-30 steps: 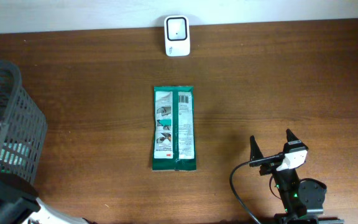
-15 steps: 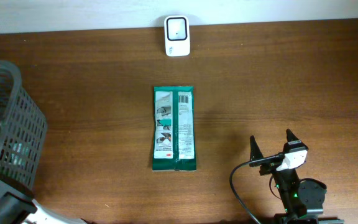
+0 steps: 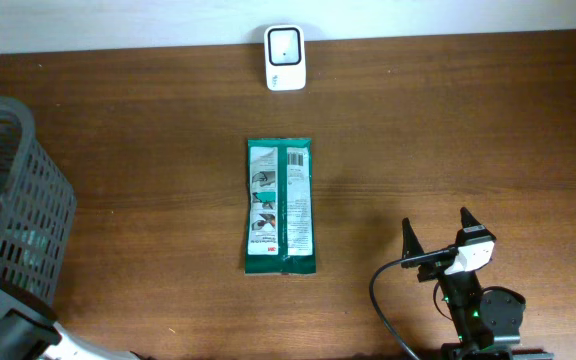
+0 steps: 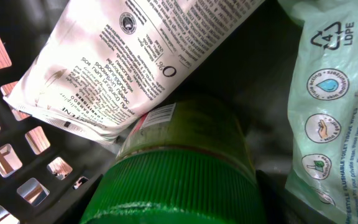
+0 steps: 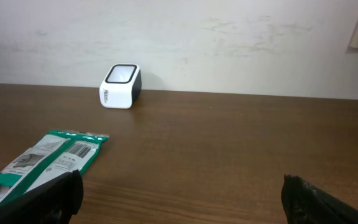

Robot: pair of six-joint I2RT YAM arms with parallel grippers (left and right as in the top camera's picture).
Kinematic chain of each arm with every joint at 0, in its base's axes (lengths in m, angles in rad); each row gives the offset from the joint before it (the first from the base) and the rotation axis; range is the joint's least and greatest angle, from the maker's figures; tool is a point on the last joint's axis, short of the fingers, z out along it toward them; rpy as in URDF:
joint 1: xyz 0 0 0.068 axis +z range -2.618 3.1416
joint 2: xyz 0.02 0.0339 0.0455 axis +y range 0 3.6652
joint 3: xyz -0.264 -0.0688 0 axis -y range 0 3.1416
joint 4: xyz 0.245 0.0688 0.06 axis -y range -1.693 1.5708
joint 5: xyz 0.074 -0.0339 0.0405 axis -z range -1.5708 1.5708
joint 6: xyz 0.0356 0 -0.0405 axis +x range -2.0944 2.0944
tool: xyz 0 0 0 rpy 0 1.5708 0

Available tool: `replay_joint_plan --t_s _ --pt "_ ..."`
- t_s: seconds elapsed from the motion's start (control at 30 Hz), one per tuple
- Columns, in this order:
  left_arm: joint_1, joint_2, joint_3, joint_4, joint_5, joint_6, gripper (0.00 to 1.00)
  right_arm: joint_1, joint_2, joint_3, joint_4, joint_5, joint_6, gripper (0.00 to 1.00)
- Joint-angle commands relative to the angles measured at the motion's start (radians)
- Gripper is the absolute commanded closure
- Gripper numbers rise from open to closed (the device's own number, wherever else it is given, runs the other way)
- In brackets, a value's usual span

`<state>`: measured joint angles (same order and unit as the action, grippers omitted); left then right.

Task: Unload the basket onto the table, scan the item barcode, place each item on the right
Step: 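Grasp the green-lidded jar in the basket with the left gripper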

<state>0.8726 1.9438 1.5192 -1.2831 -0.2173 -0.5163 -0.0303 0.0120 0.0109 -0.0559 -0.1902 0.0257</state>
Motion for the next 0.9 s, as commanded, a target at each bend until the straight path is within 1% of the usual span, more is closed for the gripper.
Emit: replay_joint_plan --t_s 0.0,0.03,0.1,0.2,0.23,0.3,0.43,0.57,0.67,0.73,0.83,0.87 --pt "0.003 -0.003 0.01 0.018 -0.018 -0.005 0.45 -0.003 -0.008 -0.005 -0.004 -0.009 0.0 0.02" --pt "0.003 -0.003 0.031 0.014 -0.017 0.003 0.48 -0.003 -0.008 -0.005 -0.004 -0.009 0.0 0.02" --pt "0.003 -0.003 0.089 -0.007 -0.006 0.04 0.57 -0.003 -0.008 -0.005 -0.004 -0.009 0.0 0.02" --pt "0.001 -0.003 0.198 -0.063 0.016 0.04 0.59 -0.003 -0.008 -0.005 -0.004 -0.009 0.0 0.02" --pt "-0.005 -0.003 0.267 -0.097 0.02 0.04 0.62 -0.003 -0.008 -0.005 -0.004 -0.009 0.0 0.02" --pt "-0.036 -0.003 0.399 -0.153 0.034 0.04 0.63 -0.003 -0.008 -0.005 -0.004 -0.009 0.0 0.02" --pt "-0.142 -0.003 0.705 -0.256 0.049 0.04 0.61 -0.003 -0.008 -0.005 -0.004 -0.009 0.0 0.02" --pt "-0.305 -0.003 1.076 -0.358 0.049 0.04 0.62 -0.003 -0.008 -0.005 -0.004 -0.009 0.0 0.02" --pt "-0.475 -0.015 1.301 -0.38 0.049 0.04 0.61 -0.003 -0.008 -0.005 -0.004 -0.009 0.0 0.02" --pt "-0.63 -0.033 1.368 -0.38 0.046 0.04 0.6 -0.003 -0.008 -0.005 -0.004 -0.009 0.0 0.02" --pt "-0.854 -0.025 1.345 -0.401 0.037 0.04 0.6 -0.003 -0.008 -0.005 -0.004 -0.009 0.0 0.02" --pt "-0.904 -0.017 1.32 -0.404 0.038 0.04 0.6 -0.003 -0.008 -0.005 -0.004 -0.009 0.0 0.01"
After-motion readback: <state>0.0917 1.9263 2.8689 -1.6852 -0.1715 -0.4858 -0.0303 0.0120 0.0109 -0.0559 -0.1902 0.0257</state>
